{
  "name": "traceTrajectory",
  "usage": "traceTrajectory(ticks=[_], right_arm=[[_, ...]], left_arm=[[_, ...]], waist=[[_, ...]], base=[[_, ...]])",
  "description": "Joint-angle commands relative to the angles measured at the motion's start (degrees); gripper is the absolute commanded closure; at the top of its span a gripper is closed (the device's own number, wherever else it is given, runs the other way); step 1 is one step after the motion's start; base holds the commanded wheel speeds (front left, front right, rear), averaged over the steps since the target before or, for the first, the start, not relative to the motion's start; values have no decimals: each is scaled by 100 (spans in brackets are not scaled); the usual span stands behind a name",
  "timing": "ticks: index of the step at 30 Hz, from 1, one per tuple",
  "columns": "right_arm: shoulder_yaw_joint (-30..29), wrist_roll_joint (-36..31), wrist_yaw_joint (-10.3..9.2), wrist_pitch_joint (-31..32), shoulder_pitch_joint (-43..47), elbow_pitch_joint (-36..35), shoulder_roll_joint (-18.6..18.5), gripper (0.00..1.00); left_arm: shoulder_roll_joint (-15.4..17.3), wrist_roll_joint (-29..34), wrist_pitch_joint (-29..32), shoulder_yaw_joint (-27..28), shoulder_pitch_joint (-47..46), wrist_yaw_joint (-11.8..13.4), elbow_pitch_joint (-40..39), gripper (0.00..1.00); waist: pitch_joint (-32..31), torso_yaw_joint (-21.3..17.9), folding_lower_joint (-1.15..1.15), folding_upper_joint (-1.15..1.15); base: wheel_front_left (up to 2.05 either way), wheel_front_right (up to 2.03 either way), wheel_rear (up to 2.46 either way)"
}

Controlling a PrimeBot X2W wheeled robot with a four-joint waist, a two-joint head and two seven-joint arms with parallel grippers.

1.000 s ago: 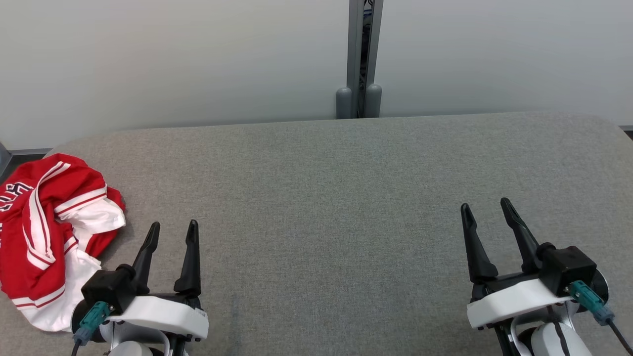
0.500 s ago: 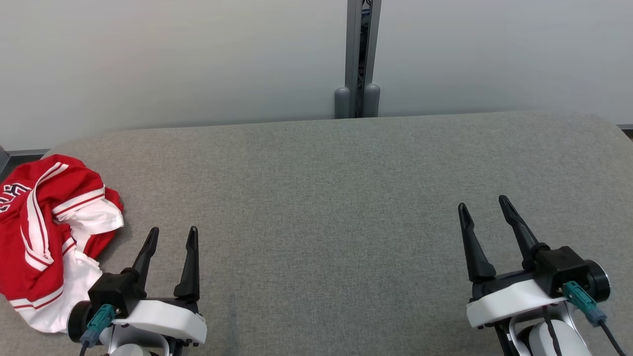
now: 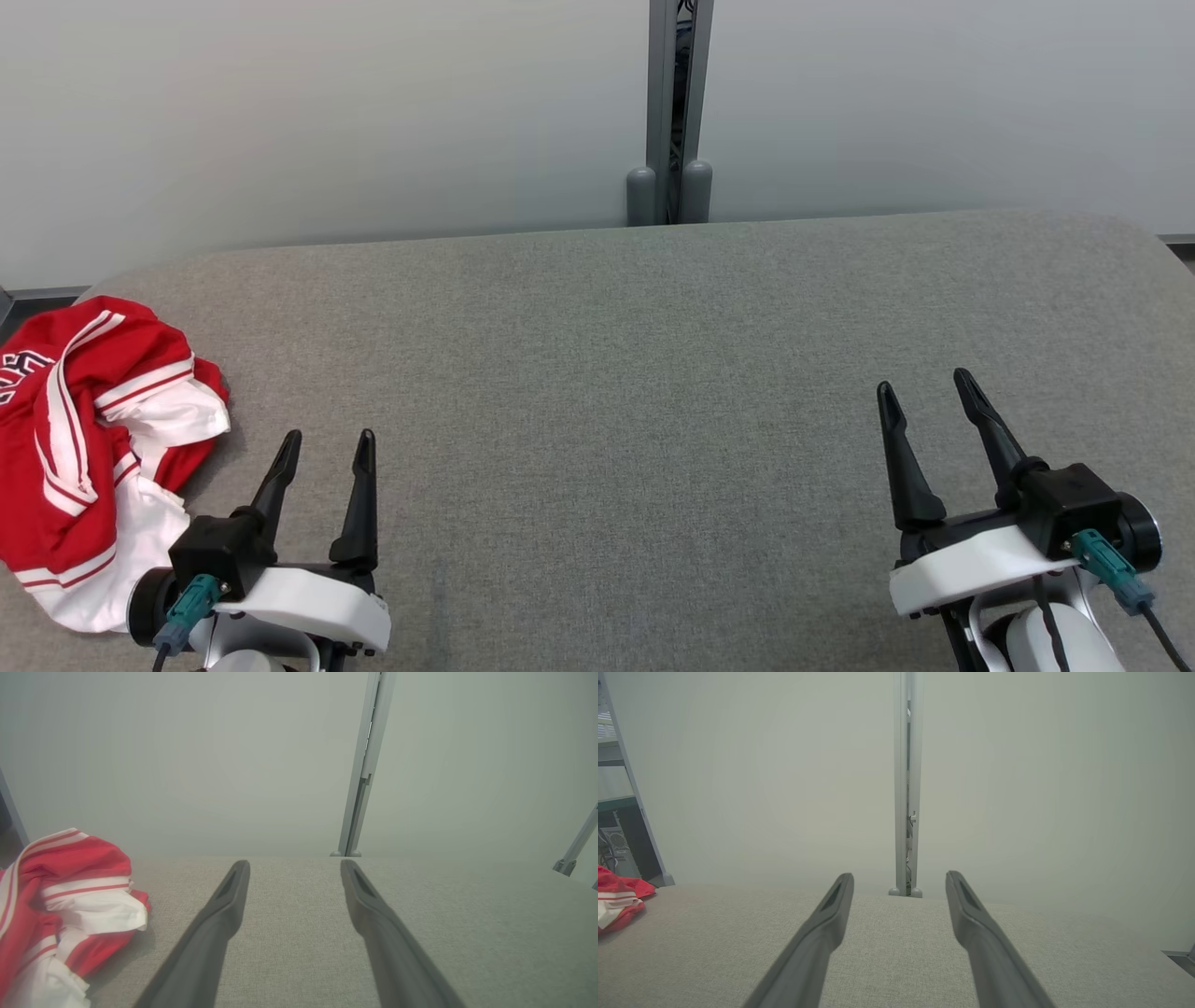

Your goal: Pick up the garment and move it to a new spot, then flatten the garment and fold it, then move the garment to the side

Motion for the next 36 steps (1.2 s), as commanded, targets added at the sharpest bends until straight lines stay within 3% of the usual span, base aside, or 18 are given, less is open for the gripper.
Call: traceTrajectory(ticks=[1,13,36], right_arm=[[-2,10,27,-40,24,26,-53,0],[47,58,27,-39,62,72,-52,0],[383,130,20,-38,153,143,-52,0]], left_arm=[[25,58,-20,10,15,-8,-2,0],[25,180,-20,-12,22,76,-1,0],[22,171,-20,98,94,244,-159,0]], waist=[[-2,2,0,0],[-4,110,0,0],[-60,1242,0,0]], base=[[0,0,0],[0,0,0],[0,0,0]])
